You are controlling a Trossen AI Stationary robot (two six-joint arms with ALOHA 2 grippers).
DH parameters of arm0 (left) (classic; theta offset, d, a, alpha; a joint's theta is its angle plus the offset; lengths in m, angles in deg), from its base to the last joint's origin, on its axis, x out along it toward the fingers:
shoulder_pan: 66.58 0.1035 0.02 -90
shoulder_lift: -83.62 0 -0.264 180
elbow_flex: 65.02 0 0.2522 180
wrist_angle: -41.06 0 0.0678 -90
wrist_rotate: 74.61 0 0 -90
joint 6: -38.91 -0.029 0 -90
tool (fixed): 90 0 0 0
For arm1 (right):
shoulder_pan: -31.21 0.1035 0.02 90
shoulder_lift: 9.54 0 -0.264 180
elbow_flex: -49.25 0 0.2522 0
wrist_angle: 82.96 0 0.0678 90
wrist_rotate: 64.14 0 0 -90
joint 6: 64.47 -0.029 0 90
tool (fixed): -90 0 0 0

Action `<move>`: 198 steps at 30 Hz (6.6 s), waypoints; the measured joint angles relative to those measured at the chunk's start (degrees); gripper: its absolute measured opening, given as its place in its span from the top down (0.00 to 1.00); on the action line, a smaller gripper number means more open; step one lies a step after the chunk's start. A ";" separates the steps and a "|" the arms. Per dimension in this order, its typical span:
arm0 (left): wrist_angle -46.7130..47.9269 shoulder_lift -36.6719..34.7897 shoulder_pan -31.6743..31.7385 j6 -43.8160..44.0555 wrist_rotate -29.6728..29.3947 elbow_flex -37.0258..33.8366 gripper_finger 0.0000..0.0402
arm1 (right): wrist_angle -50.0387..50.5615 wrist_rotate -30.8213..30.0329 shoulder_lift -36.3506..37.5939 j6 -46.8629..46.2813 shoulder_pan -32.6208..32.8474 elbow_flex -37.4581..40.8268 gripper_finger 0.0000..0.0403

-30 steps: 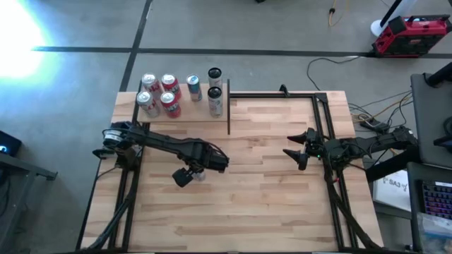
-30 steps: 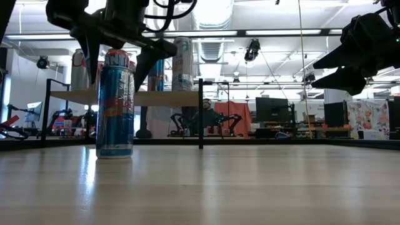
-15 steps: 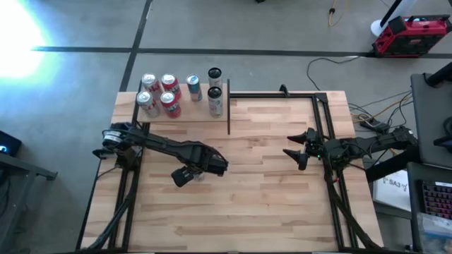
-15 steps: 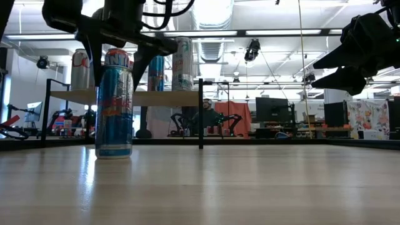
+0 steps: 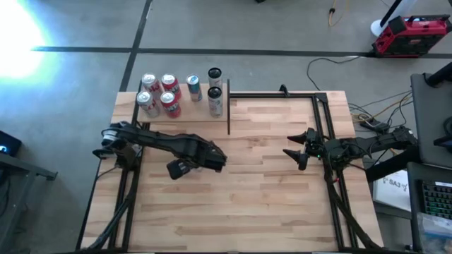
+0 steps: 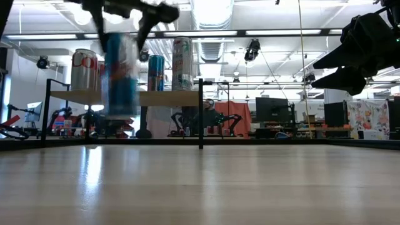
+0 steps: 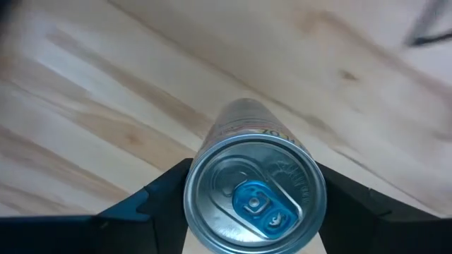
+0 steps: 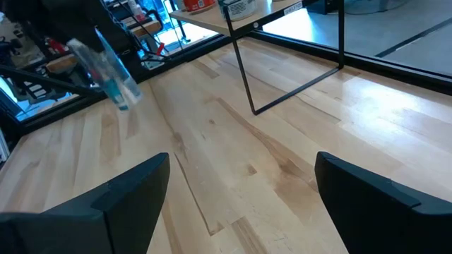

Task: Place canned beverage on shelf
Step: Put the blue soda can and align the with the other blue soda can on the shelf

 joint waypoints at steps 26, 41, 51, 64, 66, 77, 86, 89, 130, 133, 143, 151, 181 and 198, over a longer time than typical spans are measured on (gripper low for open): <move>-0.57 -13.90 14.99 -24.27 -2.32 -0.17 0.43 | 0.00 0.00 0.04 0.01 0.02 0.00 0.17; -0.57 -13.72 19.23 -39.53 2.19 -1.25 0.43 | 0.00 0.00 0.04 0.00 0.01 0.00 0.17; -1.56 -7.58 17.32 -38.84 4.20 -4.73 0.43 | -0.02 0.00 0.02 0.00 0.00 0.00 0.17; -6.02 -1.04 14.29 -32.03 -0.58 -5.78 0.42 | -0.02 0.00 0.02 -0.01 0.00 0.00 0.17; -6.81 -0.60 13.53 -30.55 -1.87 -5.82 0.42 | -0.02 0.00 0.02 -0.01 0.02 0.00 0.17; -13.32 -0.22 12.52 -27.88 -1.94 -11.24 0.42 | -0.02 0.00 0.00 -0.01 0.00 0.00 0.17; -14.90 -0.46 12.52 -27.83 -1.84 -13.59 0.42 | -0.02 0.00 0.01 -0.01 0.01 0.00 0.17; -15.54 -0.70 12.52 -26.99 -1.81 -14.32 0.42 | -0.02 0.00 0.00 0.00 0.00 0.00 0.17; -3.61 4.10 -7.68 -11.16 -36.61 -14.91 0.01 | -0.02 0.00 0.00 0.01 0.00 0.00 0.17; -2.78 7.24 -11.04 -7.77 -41.58 -15.89 0.01 | -0.02 0.00 0.00 -0.01 0.00 0.00 0.17; -0.57 15.84 -19.53 8.17 -48.34 -18.85 0.01 | 0.00 0.00 0.00 -0.01 0.02 0.00 0.17; -0.57 22.02 -20.26 10.43 -51.27 -19.46 0.01 | 0.00 0.00 0.00 0.01 0.02 0.00 0.17; -8.99 24.63 -14.77 16.25 -61.91 -28.04 0.01 | 0.00 0.00 0.00 0.01 0.01 0.00 0.17; -16.81 24.28 -10.71 8.58 -67.05 -31.50 0.03 | -0.02 0.00 0.00 0.01 0.02 0.00 0.17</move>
